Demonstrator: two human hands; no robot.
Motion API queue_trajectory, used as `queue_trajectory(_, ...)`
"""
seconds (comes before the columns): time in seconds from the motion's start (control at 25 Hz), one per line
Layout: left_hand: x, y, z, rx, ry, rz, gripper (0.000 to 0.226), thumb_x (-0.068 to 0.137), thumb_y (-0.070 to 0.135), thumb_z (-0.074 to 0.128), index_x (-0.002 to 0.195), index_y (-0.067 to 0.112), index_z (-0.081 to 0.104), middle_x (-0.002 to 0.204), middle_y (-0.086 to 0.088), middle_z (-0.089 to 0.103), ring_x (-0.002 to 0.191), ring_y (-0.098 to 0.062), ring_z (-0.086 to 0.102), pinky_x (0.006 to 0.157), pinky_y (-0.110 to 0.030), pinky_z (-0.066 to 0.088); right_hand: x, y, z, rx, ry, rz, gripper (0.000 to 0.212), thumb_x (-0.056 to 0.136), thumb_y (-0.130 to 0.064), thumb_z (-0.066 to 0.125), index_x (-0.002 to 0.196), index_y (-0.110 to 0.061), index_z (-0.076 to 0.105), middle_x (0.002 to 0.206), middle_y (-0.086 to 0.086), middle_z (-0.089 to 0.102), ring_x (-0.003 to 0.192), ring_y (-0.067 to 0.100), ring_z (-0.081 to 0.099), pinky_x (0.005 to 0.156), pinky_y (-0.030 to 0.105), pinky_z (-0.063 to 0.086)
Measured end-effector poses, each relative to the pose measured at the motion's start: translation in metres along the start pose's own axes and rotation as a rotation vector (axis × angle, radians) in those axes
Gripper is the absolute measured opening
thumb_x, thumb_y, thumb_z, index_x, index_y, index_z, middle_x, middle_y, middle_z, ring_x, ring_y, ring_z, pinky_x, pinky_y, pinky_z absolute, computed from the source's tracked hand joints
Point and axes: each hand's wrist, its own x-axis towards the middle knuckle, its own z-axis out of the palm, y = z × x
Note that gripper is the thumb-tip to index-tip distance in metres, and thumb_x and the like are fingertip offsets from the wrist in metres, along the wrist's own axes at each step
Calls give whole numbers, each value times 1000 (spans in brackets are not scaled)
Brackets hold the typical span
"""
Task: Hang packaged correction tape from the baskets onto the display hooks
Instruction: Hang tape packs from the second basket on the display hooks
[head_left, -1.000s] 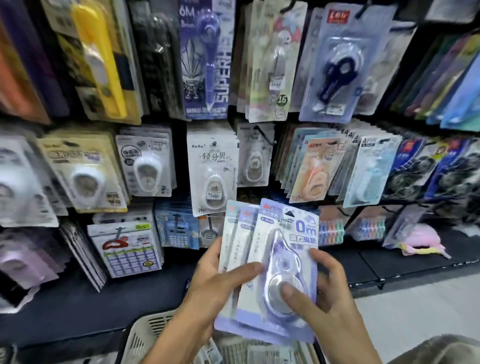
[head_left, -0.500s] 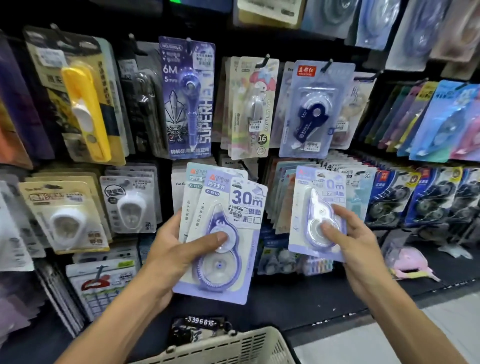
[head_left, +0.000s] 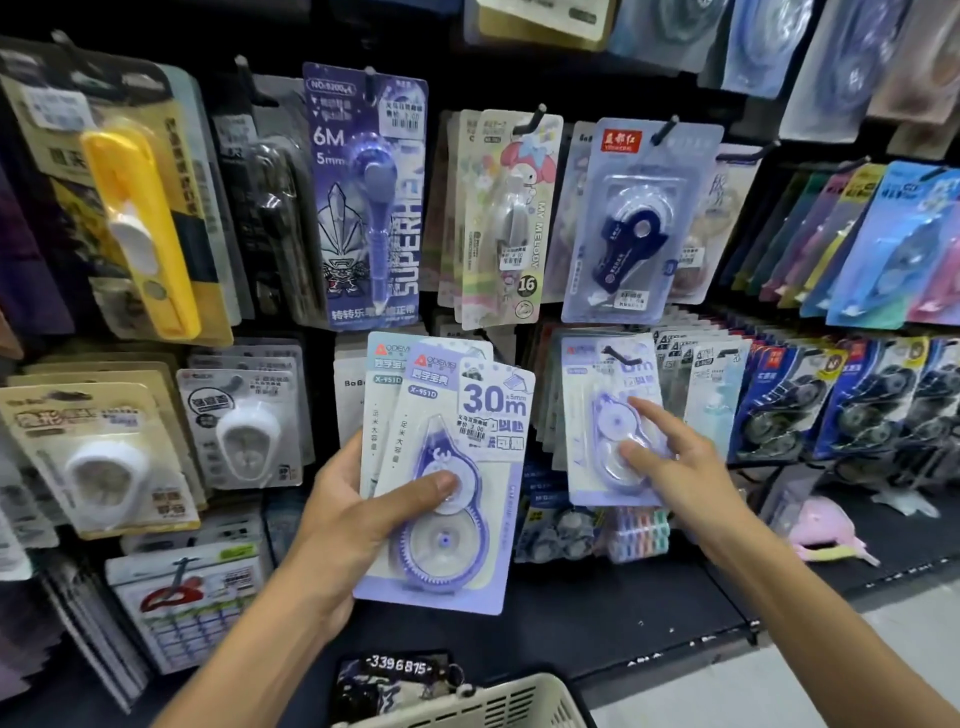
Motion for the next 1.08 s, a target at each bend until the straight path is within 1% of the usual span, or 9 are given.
queue_trajectory(0.08, 2, -2, 3, -1, 3, 0, 59, 57, 29, 93, 113, 31, 73, 115, -7, 77, 101, -29, 75, 73, -34, 62, 22, 1, 16, -10, -22, -13, 49, 97, -24, 66, 132, -56, 54, 128, -16, 47, 113, 3, 46, 91, 27, 40)
queue_trajectory(0.24, 2, -4, 2, 30, 6, 8, 58, 55, 30, 93, 109, 34, 74, 112, -7, 78, 99, -30, 76, 73, -34, 62, 58, 8, 41, -32, -55, -21, 54, 102, -20, 59, 147, -46, 43, 149, -17, 39, 133, 6, 33, 105, 30, 34)
queue_trajectory(0.36, 1, -2, -2, 29, 11, 14, 56, 55, 28, 92, 108, 34, 75, 111, -8, 78, 99, -30, 76, 72, -33, 62, 75, 4, 52, -58, -53, 16, 58, 102, -11, 56, 151, -37, 41, 160, -9, 36, 123, 11, 49, 101, 30, 39)
queue_trajectory(0.48, 0, 2, -6, 13, 28, 30, 57, 55, 27, 92, 109, 32, 74, 112, -7, 78, 99, -29, 76, 72, -31, 61, 53, -5, 61, -186, 79, 43, 47, 100, -12, 57, 145, -24, 51, 153, 3, 46, 129, 20, 51, 110, 37, 40)
queue_trajectory(0.56, 1, 1, -3, 9, 58, 58, 56, 53, 29, 92, 107, 33, 75, 110, -5, 78, 97, -26, 77, 70, -29, 61, 9, -7, 70, -74, 124, -15, 26, 99, -24, 61, 124, -24, 66, 133, 4, 64, 120, 24, 59, 99, 36, 49)
queue_trajectory(0.64, 3, -2, 7, 20, 108, 93, 55, 50, 28, 92, 103, 33, 76, 105, -3, 80, 93, -23, 77, 68, -27, 61, -49, -18, 82, 218, -126, -67, 26, 88, -41, 73, 110, -27, 72, 110, 4, 74, 100, 24, 69, 83, 34, 55)
queue_trajectory(0.72, 5, -7, 20, 25, 132, 105, 53, 50, 25, 93, 100, 32, 76, 103, -2, 80, 91, -21, 78, 67, -27, 61, -88, -26, 90, 330, -330, -46, 47, 70, -48, 87, 110, -30, 71, 109, 3, 75, 93, 24, 72, 78, 32, 59)
queue_trajectory(0.88, 3, -7, 29, -11, 93, 91, 53, 61, 29, 95, 109, 24, 73, 106, -2, 80, 97, -21, 77, 72, -26, 61, -94, -20, 80, 415, -169, 19, 46, 68, -28, 92, 104, -17, 67, 103, 10, 77, 85, 30, 75, 58, 35, 61)
queue_trajectory(1.08, 3, -1, 10, -32, 191, 62, 44, 63, 28, 82, 106, 28, 74, 107, 0, 79, 97, -19, 77, 78, -33, 64, -70, -7, 27, 488, 156, 13, 39, 82, -20, 70, 119, -18, 59, 100, 3, 78, 72, 18, 74, 43, 31, 55)
